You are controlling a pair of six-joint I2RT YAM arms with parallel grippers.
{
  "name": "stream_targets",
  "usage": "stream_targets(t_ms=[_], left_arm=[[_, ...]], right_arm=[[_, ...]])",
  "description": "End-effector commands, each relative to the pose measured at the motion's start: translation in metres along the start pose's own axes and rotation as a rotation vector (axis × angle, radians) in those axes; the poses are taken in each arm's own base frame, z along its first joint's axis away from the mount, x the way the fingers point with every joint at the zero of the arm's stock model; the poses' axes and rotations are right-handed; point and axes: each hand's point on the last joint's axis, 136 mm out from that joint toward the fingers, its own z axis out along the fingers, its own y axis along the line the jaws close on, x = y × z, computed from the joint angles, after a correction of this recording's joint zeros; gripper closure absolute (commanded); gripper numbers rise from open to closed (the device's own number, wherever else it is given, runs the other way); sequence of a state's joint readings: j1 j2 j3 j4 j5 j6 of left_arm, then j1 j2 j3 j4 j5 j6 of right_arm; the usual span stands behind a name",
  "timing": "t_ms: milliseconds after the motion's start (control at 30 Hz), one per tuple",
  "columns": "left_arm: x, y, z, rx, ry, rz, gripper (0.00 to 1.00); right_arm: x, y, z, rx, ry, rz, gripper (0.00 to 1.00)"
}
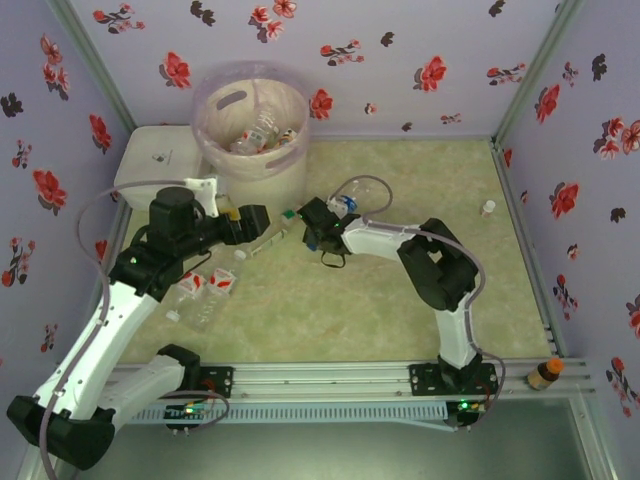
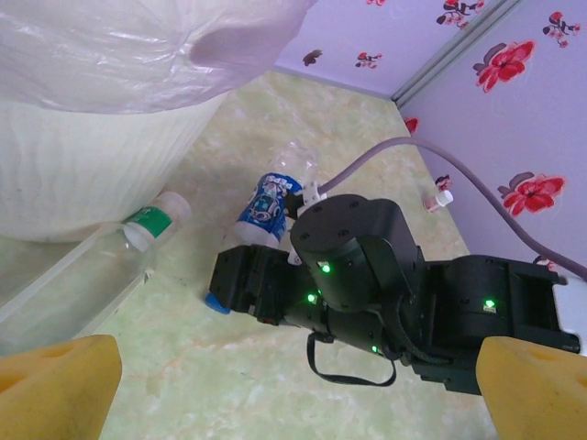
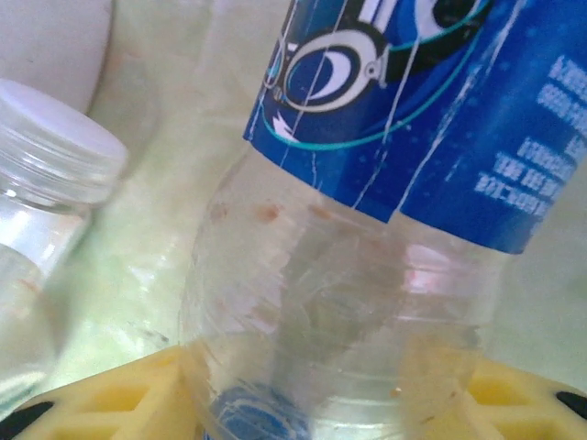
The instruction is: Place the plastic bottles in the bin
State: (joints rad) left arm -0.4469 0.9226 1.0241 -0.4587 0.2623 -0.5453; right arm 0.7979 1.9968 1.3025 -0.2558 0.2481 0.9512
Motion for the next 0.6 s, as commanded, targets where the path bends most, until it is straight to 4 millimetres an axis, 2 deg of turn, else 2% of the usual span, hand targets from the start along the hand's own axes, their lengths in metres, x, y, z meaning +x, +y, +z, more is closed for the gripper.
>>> stream_targets(t_ms=[0,100,200,333,500,567], left_arm=[[-0.006,-0.005,0.008,0.019,-0.021,-0.007,0.0],[-0.007,-0.011,0.014,0.048,-0.032,-0.023,0.0],[-0.01,-0.022,0.024,0.126,-0.069,-0.08,0.0],[-0.012,-0.026,0.038,0.165,-0.098,-0.137,0.0],[0.004,-0.02,0.061,0.131,-0.067,-0.137,0.0],[0.011,-0.018,0.072,0.132,-0.053,-0.16,0.0]], right_arm=[[-0.009,-0.01,-0.018,-0.002,-0.033,-0.036,0.64],[-0.005,-0.018,-0.033,-0.019,-0.031,-0.098,0.72],[0.01,-0.022,-0.048,-0.101,-0.004,-0.231,0.73],[0.034,-0.031,-0.065,-0.197,0.048,-0.384,0.74],[0.055,-0.024,-0.097,-0.411,0.045,-0.501,0.75],[0.06,-0.015,-0.111,-0.509,0.037,-0.535,0.75]])
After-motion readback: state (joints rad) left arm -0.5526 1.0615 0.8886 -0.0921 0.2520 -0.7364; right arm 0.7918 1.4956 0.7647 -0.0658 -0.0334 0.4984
